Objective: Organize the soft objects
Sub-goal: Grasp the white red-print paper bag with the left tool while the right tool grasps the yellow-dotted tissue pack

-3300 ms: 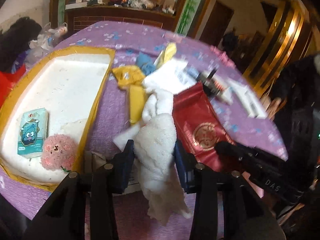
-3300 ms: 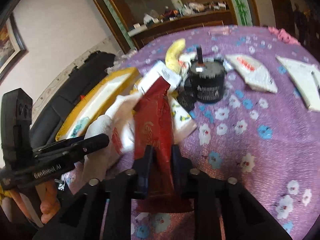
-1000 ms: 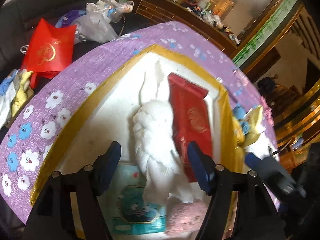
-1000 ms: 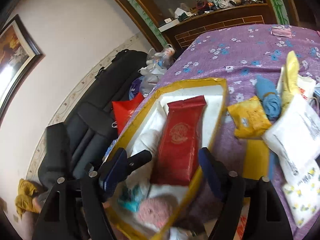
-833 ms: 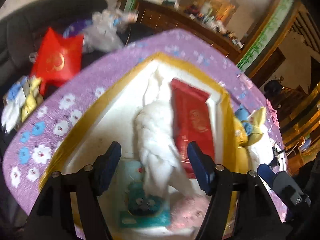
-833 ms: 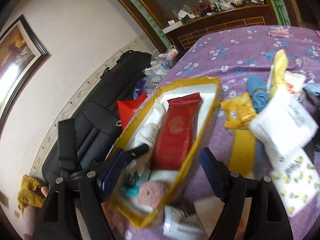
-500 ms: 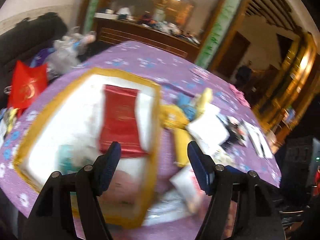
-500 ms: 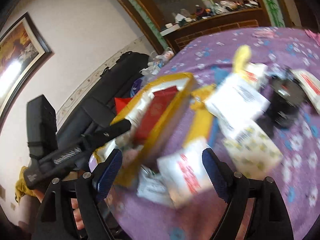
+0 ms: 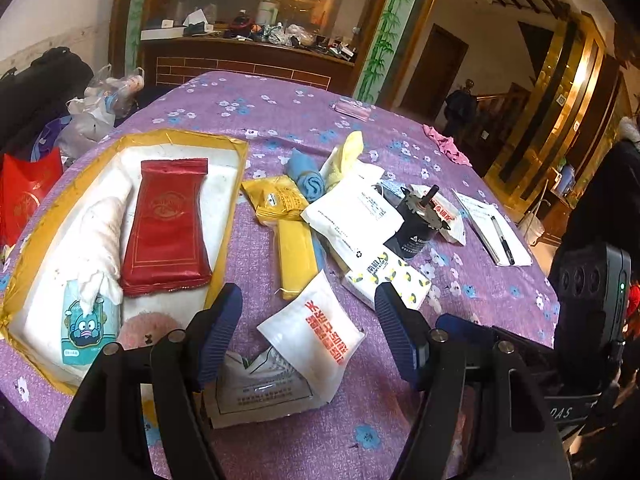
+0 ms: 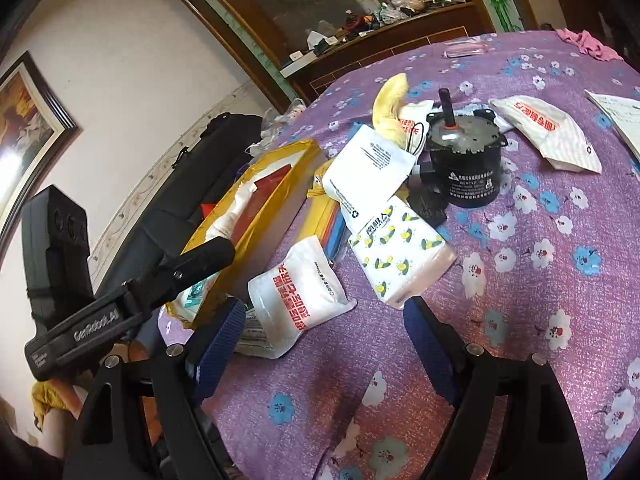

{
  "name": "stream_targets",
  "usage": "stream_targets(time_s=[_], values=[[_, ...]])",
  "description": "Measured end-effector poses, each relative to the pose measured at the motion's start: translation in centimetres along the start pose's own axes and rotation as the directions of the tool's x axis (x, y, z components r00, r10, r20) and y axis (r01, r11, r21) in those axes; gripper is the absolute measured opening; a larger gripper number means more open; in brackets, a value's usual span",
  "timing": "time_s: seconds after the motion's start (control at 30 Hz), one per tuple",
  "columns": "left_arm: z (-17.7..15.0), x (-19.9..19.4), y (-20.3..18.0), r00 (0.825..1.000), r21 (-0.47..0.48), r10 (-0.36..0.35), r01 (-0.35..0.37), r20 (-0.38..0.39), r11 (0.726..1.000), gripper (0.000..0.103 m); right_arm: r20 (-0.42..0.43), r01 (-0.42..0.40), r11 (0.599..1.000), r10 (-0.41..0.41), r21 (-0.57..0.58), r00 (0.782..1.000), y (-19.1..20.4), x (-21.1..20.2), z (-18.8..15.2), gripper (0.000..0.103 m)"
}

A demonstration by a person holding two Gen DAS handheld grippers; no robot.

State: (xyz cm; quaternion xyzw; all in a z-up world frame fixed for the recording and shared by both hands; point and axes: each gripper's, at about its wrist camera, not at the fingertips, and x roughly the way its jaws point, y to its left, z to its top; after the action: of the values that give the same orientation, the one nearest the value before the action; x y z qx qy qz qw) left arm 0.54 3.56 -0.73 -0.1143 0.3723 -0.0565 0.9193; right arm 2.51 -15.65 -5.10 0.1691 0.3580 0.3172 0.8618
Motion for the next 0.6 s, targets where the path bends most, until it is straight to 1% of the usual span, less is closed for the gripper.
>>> stream_targets(time_s=[0.13,0.3,0.47,0.53,0.6], values=[[-0.1,0.0,0.2,1.000,-0.018,-0.007,0.007,-0.010,1.000,0.068,0.009,0.013,1.000,-0.012,-0.019,1.000,0.2,-0.2,0.3,0.082],[-0.2,-0.8,0.7,1.000,-0.018,0.014,-0.013,0.011,1.000,0.068,0.021,0.014,1.000,-0.014,-0.020,1.000,0.0,-1.0,0.2,0.081],[-0.6,-0.5,1.5,1.000,-0.036,0.007,-0.008,-0.018,0.999,0.068,0.017,0.028,1.000,-0.028,0.005,0.999,-1.0,-1.0,0.4,0.079],[-0.6,-0.1,1.4,1.000,-0.027,-0.007,0.006,-0.031,1.000,0.068,0.013,0.034,0.999,-0.034,-0.003,0.999,-1.0,-0.9,0.6,0.078],[-0.6,0.4,1.0,0.998,-0.013,-0.014,0.014,-0.054,1.000,0.068,0.016,0.062,0.998,-0.061,-0.012,0.998,-1.1,-0.7,1.0,0.078]])
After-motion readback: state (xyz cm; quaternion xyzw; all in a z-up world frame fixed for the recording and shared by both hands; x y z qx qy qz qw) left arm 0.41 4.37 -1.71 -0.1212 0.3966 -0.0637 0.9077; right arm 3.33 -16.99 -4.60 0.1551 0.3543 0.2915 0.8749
